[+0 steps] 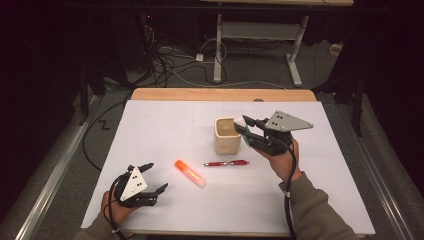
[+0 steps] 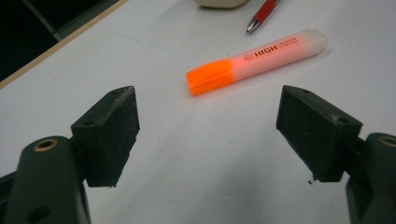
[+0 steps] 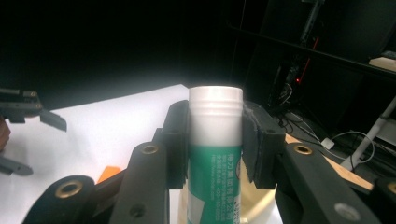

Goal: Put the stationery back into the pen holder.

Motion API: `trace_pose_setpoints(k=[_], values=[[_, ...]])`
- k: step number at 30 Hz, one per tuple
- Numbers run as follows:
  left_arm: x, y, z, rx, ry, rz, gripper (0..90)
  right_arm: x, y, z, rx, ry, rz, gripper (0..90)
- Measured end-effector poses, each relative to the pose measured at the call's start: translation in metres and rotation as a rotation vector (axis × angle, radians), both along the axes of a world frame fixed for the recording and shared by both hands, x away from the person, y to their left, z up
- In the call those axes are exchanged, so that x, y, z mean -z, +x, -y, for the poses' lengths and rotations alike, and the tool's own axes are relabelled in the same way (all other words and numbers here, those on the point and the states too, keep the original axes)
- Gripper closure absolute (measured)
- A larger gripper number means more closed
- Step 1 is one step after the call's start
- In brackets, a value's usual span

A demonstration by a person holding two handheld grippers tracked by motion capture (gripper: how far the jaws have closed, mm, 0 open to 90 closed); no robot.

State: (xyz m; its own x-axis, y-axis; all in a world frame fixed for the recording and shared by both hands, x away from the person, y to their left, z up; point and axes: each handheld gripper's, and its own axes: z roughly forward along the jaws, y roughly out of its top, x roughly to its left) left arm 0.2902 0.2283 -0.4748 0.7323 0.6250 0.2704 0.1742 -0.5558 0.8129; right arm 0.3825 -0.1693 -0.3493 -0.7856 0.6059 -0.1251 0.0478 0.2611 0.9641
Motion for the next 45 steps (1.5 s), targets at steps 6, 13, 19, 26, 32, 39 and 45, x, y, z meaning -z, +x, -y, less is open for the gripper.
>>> trace_pose_setpoints(k=[6, 13, 19, 26, 32, 39, 45], values=[[0.000, 0.000, -0.001, -0.001, -0.001, -0.003, 20.8, -0.004, 0.010, -0.011, -0.010, 0.002, 0.014, 65.6], [0.001, -0.001, 0.001, 0.001, 0.005, -0.001, 20.8, -0.005, 0.023, -0.021, -0.016, 0.006, 0.015, 65.6], [0.001, -0.001, 0.000, 0.005, 0.006, 0.000, 20.9, -0.004, 0.034, -0.030, -0.010, 0.010, 0.005, 65.6], [0.003, 0.001, 0.001, 0.005, 0.009, -0.003, 20.9, 0.001, 0.047, -0.041, -0.010, -0.003, 0.000, 65.6], [0.003, 0.002, 0.001, 0.007, 0.004, -0.005, 20.9, 0.013, 0.058, -0.046, 0.000, -0.015, -0.019, 65.5], [0.004, 0.002, 0.000, 0.009, 0.010, -0.007, 20.9, 0.026, 0.065, -0.046, 0.002, -0.010, -0.045, 65.4], [0.004, 0.002, 0.001, 0.011, 0.014, -0.009, 20.9, 0.036, 0.067, -0.040, 0.002, -0.013, -0.073, 65.4]])
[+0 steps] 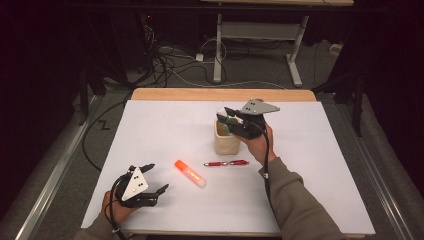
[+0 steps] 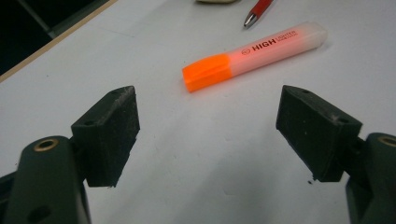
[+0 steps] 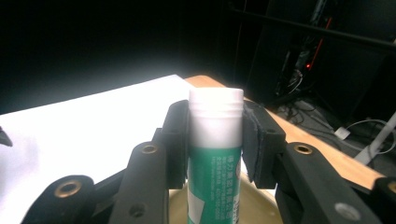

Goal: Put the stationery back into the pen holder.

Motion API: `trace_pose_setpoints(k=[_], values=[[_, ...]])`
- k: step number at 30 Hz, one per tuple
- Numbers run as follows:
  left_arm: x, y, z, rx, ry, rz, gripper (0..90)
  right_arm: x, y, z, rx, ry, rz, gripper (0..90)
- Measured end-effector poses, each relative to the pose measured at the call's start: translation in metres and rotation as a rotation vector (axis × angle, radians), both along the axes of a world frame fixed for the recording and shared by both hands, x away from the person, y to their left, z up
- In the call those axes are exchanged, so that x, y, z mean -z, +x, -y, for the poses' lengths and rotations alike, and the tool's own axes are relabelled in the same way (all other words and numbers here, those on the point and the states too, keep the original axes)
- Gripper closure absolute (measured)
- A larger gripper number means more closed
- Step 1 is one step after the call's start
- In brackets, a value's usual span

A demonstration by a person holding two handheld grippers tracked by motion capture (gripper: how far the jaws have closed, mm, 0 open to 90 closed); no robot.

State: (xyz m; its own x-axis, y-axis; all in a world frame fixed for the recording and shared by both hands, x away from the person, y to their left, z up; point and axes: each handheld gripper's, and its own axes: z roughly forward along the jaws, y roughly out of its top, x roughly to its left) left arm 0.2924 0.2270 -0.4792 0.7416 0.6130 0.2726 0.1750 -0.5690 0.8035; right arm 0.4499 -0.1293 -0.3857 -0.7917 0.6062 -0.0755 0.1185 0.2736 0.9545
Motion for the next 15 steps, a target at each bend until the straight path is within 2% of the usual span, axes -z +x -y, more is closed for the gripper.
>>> trace_pose_setpoints(k=[15], values=[[0.001, 0.000, 0.002, 0.008, 0.012, -0.002, 20.9, 0.019, -0.005, 0.014, 0.005, -0.044, -0.034, 65.1]])
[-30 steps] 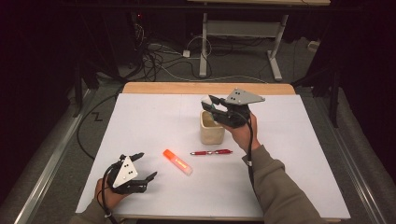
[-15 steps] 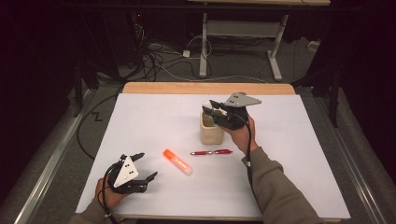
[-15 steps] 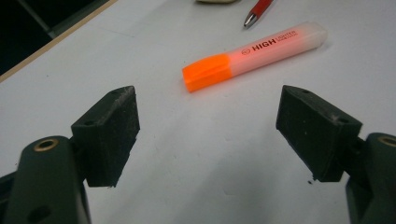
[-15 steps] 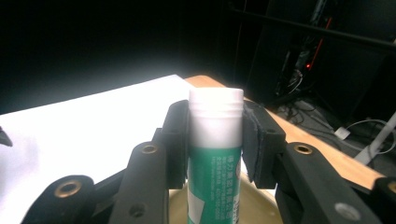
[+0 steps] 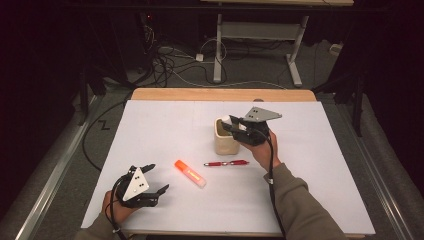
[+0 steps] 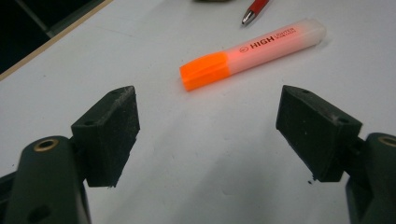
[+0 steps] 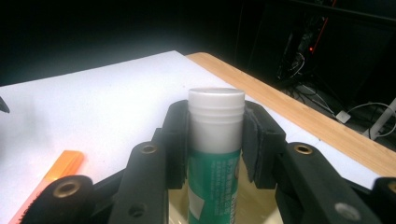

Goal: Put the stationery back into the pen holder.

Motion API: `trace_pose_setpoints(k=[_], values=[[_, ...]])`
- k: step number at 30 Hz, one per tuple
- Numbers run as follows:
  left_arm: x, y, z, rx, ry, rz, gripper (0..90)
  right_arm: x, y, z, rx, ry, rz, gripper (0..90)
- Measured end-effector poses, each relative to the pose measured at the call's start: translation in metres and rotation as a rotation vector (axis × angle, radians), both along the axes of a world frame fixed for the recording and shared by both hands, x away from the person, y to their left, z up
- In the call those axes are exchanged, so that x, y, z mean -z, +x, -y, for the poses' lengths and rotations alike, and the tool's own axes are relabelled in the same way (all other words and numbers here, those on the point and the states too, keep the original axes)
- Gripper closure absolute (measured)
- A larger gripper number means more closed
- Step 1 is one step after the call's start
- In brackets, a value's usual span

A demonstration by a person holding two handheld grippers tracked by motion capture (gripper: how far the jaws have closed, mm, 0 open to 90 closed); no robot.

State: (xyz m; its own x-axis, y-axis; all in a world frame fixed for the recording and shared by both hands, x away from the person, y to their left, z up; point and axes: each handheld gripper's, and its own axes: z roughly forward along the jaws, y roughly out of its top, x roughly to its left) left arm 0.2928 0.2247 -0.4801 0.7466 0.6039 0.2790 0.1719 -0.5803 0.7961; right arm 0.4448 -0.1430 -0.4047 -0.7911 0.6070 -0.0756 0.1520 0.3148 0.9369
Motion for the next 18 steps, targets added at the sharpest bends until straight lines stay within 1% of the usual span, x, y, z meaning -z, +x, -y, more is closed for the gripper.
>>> trace_pose_setpoints(k=[5, 9, 11, 13, 15, 16, 18], values=[[0.001, 0.000, 0.001, 0.004, 0.005, -0.003, 20.9, 0.002, -0.002, 0.003, -0.002, -0.014, -0.001, 65.0], [0.001, 0.001, 0.001, 0.005, 0.008, -0.005, 20.9, 0.003, -0.003, 0.004, -0.002, -0.035, -0.005, 64.2], [0.001, 0.001, 0.001, 0.005, 0.009, -0.004, 20.9, 0.004, -0.003, 0.004, -0.001, -0.041, -0.006, 62.8], [0.001, 0.001, 0.001, 0.003, 0.011, -0.003, 20.9, 0.005, -0.004, 0.004, 0.002, -0.039, -0.004, 59.0], [0.001, 0.001, 0.001, 0.003, 0.013, -0.005, 20.9, 0.003, -0.006, 0.004, 0.002, -0.039, 0.000, 58.3], [0.001, 0.001, 0.001, 0.003, 0.014, -0.006, 20.9, 0.002, -0.007, 0.004, -0.002, -0.038, 0.004, 57.4], [0.001, 0.000, 0.001, 0.003, 0.016, -0.003, 20.9, 0.000, -0.010, 0.004, -0.001, -0.052, 0.019, 54.7]])
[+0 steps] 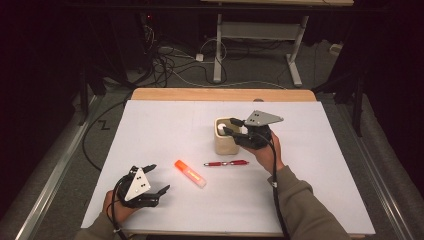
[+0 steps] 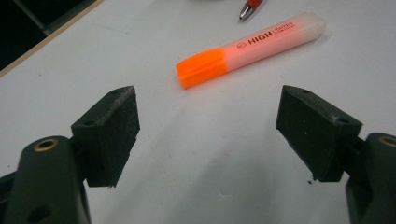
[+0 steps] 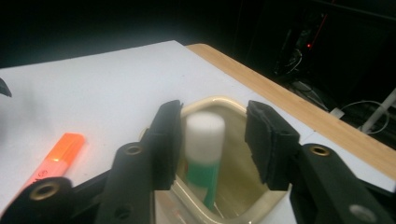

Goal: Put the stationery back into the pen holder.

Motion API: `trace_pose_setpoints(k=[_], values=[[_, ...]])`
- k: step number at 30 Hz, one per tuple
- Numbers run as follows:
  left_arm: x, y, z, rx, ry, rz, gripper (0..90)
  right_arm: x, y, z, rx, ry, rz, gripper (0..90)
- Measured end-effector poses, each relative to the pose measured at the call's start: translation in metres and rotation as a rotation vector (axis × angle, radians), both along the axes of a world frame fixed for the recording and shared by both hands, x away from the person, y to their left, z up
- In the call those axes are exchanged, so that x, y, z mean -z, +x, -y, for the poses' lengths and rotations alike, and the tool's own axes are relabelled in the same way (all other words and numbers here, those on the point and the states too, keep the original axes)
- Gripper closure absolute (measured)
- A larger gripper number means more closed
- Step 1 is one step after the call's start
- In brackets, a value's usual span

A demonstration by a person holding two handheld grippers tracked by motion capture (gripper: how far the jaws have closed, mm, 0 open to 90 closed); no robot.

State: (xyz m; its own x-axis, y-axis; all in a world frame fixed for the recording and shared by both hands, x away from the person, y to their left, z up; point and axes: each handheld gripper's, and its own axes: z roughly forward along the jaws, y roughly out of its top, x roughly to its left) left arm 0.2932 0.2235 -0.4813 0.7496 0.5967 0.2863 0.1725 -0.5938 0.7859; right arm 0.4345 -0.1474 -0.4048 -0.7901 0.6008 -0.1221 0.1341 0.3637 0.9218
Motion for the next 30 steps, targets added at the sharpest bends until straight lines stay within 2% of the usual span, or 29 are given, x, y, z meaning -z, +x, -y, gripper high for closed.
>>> trace_pose_setpoints(k=[6, 9, 14, 20, 24, 28, 30], values=[[0.000, 0.000, -0.001, -0.004, -0.002, 0.000, 20.9, -0.010, -0.014, 0.014, -0.021, -0.004, 0.035, 51.2], [0.000, 0.000, 0.000, -0.002, 0.000, 0.000, 20.9, -0.013, -0.023, 0.022, -0.026, -0.029, 0.067, 49.0], [-0.001, 0.000, 0.001, -0.002, 0.005, 0.002, 20.9, -0.013, -0.034, 0.036, -0.027, -0.045, 0.080, 46.5], [0.000, 0.001, 0.001, -0.001, 0.008, 0.001, 20.9, -0.005, -0.040, 0.052, -0.043, -0.080, 0.052, 40.1], [0.000, 0.000, 0.002, 0.000, 0.008, 0.001, 20.9, 0.002, -0.041, 0.057, -0.062, -0.138, 0.019, 36.5], [0.000, 0.000, 0.003, 0.000, 0.010, 0.001, 20.9, 0.011, -0.041, 0.057, -0.098, -0.199, -0.030, 35.5], [0.000, 0.000, 0.003, 0.002, 0.011, 0.000, 20.9, 0.016, -0.039, 0.055, -0.120, -0.230, -0.070, 33.3]])
